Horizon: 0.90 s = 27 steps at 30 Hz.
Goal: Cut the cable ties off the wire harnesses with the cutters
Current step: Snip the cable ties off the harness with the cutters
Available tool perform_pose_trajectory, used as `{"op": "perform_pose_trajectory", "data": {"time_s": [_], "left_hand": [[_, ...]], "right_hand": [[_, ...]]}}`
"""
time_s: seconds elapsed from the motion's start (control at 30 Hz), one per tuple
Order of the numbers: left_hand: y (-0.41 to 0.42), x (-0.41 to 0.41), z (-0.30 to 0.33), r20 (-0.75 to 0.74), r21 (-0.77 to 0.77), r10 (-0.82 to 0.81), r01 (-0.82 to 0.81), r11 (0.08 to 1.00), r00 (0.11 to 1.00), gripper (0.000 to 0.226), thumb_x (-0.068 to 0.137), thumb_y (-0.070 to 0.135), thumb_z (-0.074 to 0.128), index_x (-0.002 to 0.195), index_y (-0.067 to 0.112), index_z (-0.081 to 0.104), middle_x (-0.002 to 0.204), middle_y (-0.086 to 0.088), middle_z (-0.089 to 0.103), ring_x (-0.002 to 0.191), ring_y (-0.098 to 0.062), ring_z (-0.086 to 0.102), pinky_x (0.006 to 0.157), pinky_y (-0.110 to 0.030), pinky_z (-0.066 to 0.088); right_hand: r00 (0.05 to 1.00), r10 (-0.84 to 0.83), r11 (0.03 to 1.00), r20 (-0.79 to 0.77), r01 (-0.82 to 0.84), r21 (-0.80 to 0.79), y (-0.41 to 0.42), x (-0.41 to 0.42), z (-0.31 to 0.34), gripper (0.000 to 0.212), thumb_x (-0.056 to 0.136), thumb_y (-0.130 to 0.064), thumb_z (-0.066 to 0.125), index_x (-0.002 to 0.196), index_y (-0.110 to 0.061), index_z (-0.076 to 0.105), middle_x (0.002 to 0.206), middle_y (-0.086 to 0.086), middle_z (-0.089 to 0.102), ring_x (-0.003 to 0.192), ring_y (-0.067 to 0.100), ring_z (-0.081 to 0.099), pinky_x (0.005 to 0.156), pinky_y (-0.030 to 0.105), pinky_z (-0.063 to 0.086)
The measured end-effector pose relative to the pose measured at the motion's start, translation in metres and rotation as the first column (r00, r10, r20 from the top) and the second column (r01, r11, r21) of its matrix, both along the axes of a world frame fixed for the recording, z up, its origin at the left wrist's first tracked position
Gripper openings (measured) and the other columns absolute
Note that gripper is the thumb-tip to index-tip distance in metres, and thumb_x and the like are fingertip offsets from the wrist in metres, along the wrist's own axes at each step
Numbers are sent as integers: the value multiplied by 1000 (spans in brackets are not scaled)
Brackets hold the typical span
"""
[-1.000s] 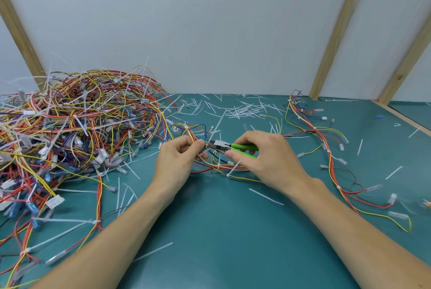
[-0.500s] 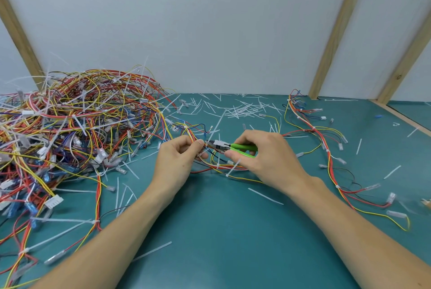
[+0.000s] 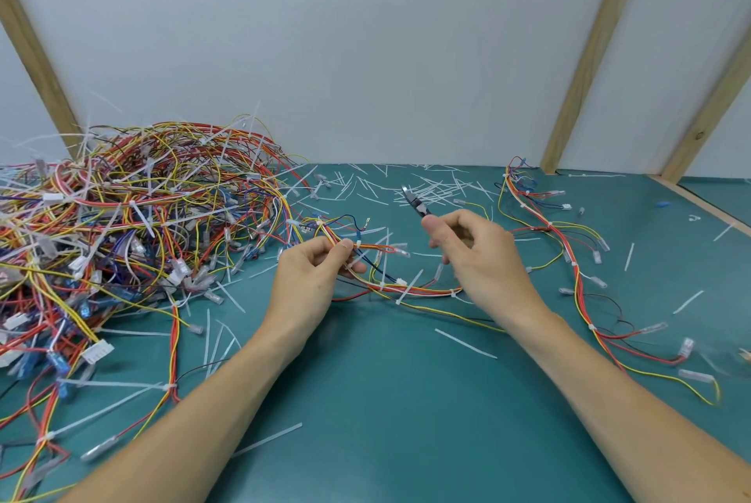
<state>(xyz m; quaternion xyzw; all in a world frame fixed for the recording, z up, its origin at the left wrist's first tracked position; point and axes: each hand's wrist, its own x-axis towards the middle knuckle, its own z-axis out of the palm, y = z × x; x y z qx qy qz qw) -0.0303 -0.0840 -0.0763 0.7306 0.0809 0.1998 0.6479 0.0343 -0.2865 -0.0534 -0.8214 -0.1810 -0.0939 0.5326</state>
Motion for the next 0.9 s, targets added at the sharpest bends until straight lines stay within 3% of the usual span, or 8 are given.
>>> {"op": "perform_pose_trajectory", "data": {"time_s": [0.1,0.27,0.37,0.5,0.67,0.77,0.83,0.9], "left_hand": [[1,1,0,1,-28,-19,19,999,1000,27,102,26,57,83,10,69,77,-1,78,65,0,65,64,-9,42],[4,2,2,-23,-120,-64,61,991,998,28,102,29,55,82,15,69,84,-4,78,71,-8,62,82,-36,41],[5,2,5,-27,-200,-107,100,975,994,25,103,27,53,86,17,68,88,0,78,79,-7,66,86,-35,42],[9,3,7,-17,-275,-209,197,941,978,18,103,18,51,96,18,67,104,4,78,92,-2,69,78,-26,44],[12,4,7,-27,-324,-287,263,909,958,21,97,12,57,115,9,66,113,0,76,97,-5,69,84,-30,43],[8,4,5,-74,-250,-198,174,952,977,14,100,18,57,96,11,68,98,-5,79,86,-11,73,82,-32,45],[5,3,3,-100,-133,-122,109,985,987,20,100,22,59,82,14,66,86,-6,79,73,-12,73,79,-34,45],[4,3,3,-104,-133,-90,75,988,991,23,97,24,63,75,17,68,77,-6,77,66,-13,70,81,-36,44]], "right_hand": [[989,84,995,-123,-77,65,4,-3,1,18,93,-39,74,93,-22,69,77,-11,74,64,3,62,71,34,54],[964,157,987,-214,-144,78,8,-6,-2,22,91,-5,73,106,-15,62,101,-5,78,89,10,71,86,40,60],[940,227,974,-255,-213,80,8,-9,-3,23,91,-2,74,107,-12,60,105,-1,77,89,10,70,82,28,59],[947,220,975,-235,-214,53,7,-9,-2,23,89,-5,77,106,-9,61,103,-3,77,91,27,72,89,38,59],[964,150,984,-220,-123,131,9,-9,-6,20,90,-7,78,100,-15,62,94,-4,76,81,10,69,76,22,55],[989,44,986,-139,-21,166,9,-6,-4,18,92,-10,76,99,-18,62,93,-6,77,85,7,69,82,26,54],[996,9,974,-88,11,227,7,-5,-1,19,91,-9,76,99,-19,61,91,-7,77,83,5,69,81,19,52],[998,-10,966,-54,23,256,7,-5,0,19,92,-8,75,99,-19,61,91,-6,77,82,4,69,77,11,50]]}}
